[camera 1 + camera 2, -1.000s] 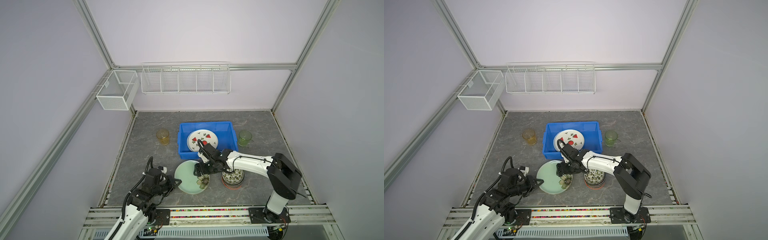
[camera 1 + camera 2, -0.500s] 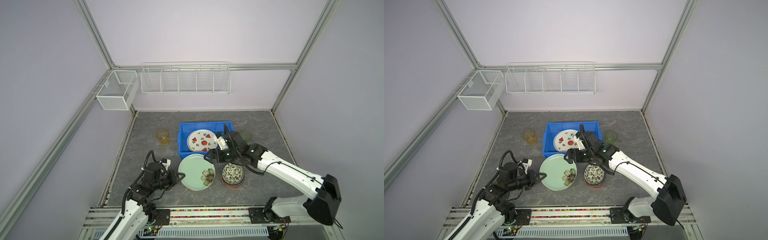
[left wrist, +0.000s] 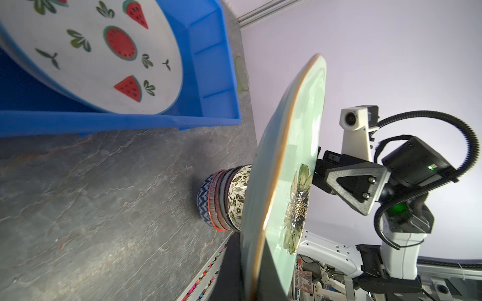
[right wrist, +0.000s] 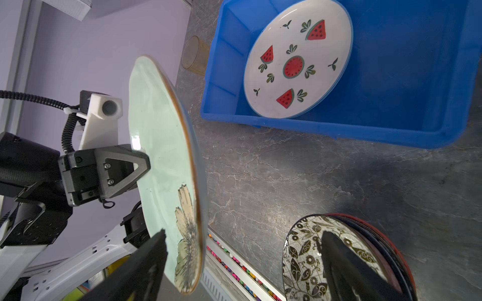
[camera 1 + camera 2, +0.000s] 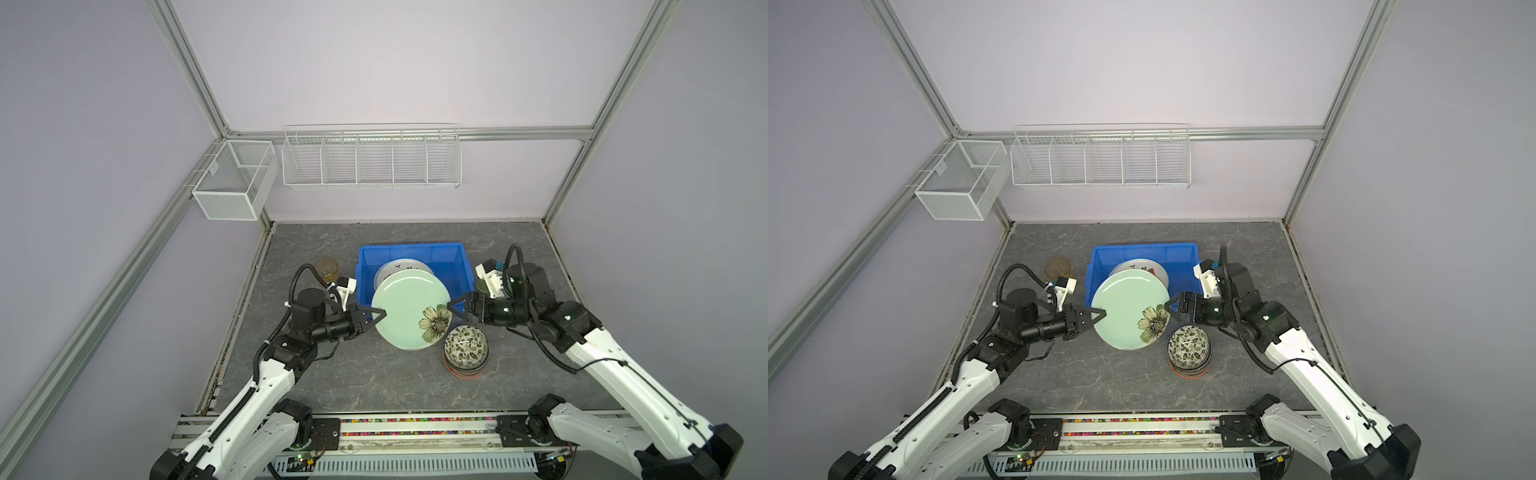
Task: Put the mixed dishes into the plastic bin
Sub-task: 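Grasp the raised green plate rim with the left gripper while right gripper holds it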
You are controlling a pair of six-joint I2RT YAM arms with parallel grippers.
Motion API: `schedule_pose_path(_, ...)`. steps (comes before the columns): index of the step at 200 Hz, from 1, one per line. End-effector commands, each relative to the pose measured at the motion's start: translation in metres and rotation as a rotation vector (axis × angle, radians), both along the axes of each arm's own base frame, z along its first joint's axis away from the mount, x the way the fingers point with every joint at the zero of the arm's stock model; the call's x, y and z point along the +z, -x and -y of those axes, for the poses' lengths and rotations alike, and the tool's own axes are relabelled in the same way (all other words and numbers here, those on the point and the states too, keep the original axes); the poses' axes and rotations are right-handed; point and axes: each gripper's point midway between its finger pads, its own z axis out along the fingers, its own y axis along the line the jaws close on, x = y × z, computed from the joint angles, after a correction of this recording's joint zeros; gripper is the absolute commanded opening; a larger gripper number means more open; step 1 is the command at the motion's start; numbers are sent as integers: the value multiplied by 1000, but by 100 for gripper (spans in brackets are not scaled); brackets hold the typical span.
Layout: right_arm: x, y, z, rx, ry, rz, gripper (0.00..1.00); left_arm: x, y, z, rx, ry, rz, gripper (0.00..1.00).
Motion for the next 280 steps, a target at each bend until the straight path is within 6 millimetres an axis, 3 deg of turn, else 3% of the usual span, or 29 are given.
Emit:
schedule_pose_path(1, 3, 10, -3, 32, -66, -30, 95, 49, 3, 11, -95, 86, 180, 0)
schedule_pose_path(39, 9, 9, -12, 57, -127, -37, 100, 49, -1, 15, -113, 87, 178, 0)
schedule_pose_path(91, 11, -4, -30, 95, -186, -46, 87, 48, -4, 16, -102, 82, 179, 0)
schedule_pose_path(118, 15, -10, -39, 125, -199, -44, 73, 41, -7, 16, -93, 71, 164, 0)
schedule_pose_path(163, 14, -20, -53, 160, -215, -47, 61, 37, -9, 13, -67, 58, 162, 0)
schedule_pose_path(244, 12, -30, -58, 160, -219, -47, 48, 31, -13, 14, -59, 48, 154, 0)
schedule_pose_path(280, 11, -34, -59, 154, -216, -51, 37, 29, -16, 14, -54, 43, 152, 0)
